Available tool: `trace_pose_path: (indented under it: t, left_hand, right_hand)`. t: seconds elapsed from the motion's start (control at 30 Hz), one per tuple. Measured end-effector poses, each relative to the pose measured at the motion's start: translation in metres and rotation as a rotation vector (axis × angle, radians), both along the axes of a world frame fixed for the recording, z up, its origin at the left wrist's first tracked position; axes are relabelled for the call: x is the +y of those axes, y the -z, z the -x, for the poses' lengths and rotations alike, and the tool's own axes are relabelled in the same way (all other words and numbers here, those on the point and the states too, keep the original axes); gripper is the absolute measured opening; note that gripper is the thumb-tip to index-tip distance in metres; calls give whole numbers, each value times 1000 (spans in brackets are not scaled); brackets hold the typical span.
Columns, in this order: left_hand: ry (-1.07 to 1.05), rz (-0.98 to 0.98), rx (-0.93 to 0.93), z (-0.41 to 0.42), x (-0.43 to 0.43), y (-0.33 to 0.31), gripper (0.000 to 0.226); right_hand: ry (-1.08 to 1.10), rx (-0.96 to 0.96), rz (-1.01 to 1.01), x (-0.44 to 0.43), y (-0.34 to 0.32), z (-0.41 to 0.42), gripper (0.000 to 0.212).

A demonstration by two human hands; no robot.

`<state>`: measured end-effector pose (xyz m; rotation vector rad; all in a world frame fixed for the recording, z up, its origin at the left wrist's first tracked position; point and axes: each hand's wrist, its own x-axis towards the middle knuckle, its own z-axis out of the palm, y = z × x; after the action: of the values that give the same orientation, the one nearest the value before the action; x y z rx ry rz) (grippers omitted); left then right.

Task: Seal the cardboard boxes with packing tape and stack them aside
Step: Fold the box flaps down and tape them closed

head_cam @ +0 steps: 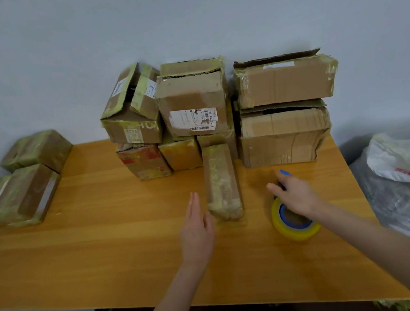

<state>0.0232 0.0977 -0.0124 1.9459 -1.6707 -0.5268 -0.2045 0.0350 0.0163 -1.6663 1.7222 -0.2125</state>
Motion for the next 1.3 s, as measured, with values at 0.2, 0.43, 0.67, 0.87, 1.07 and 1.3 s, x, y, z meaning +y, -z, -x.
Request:
trace_pose_path:
  t: [0.2, 0.43, 0.67, 0.87, 1.07, 1.3]
  left_hand:
    - [-101, -186, 168, 29, -18, 5, 55]
    - [-93, -303, 386, 17, -23, 14, 35]
    - [-180, -130, 313, -8, -15, 19, 33]
    - [-199, -174, 368, 0, -19, 19, 35]
    - [-138, -143, 218, 4, -23, 16, 27]
    - [31, -133, -95, 7, -38, 13, 67]
  right_hand:
    - [-28, -67, -97, 17, 15, -93, 66]
    - [3, -57, -94, 14, 30, -91, 57]
    - [-23, -199, 31, 15, 28, -60, 63]
    - [9, -279, 91, 10, 37, -60, 65]
    - [-59, -83, 100, 6, 34, -60, 73]
    - [-236, 240, 163, -3, 33, -71, 71]
